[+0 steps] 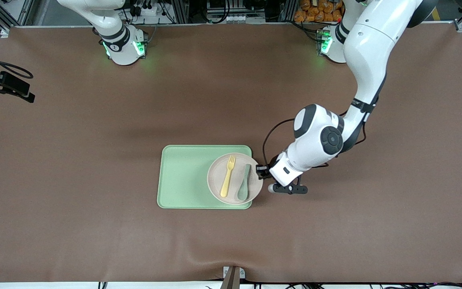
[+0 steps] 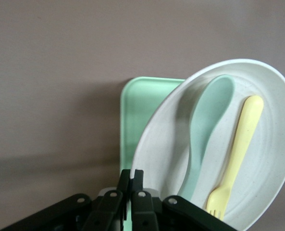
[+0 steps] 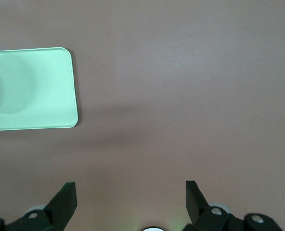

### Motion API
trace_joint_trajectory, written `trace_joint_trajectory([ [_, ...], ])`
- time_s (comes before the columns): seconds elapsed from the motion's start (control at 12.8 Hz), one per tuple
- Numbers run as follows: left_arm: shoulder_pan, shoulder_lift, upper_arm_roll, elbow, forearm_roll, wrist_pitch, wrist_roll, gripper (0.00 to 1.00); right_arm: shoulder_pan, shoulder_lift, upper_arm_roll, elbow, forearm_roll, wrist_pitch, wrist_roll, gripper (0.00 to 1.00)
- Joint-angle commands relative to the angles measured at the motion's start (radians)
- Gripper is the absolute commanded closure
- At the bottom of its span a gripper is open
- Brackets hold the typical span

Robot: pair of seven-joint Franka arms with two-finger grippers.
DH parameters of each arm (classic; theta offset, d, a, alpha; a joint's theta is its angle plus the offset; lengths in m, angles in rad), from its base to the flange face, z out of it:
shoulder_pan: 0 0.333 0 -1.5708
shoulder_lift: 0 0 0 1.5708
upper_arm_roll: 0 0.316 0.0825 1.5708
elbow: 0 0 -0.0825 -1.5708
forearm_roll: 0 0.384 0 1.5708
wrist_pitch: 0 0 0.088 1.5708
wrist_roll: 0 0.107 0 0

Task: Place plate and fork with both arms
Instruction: 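Carry the plate with the left gripper over the green tray, then lower the plate onto the tray while the right gripper approaches the tray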

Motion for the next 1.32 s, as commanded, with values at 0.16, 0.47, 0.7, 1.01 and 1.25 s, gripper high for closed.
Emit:
trace_joint_trajectory([
  [0.16,-0.196,0.127,0.159,0.159,-0.006,-0.025,-0.117,1.0,-0.012,0.054,0.01,0.004,0.016,0.047,-0.015,0.0],
  [0.47,-0.204,0.167,0.168,0.202,-0.013,-0.117,-0.126,1.0,-0.019,0.147,0.01,0.004,0.013,0.07,-0.015,0.0],
  [0.7,-0.206,0.182,0.168,0.201,-0.013,-0.117,-0.117,1.0,-0.003,0.2,0.01,0.004,0.018,0.08,-0.01,0.0],
  [1.01,-0.206,0.199,0.161,0.204,-0.016,-0.109,-0.12,1.0,0.007,0.255,0.01,0.001,0.01,0.127,-0.015,0.0],
  [1.25,-0.212,0.216,0.159,0.202,-0.058,-0.079,-0.123,1.0,0.045,0.28,0.01,0.001,-0.001,0.132,-0.002,0.0],
])
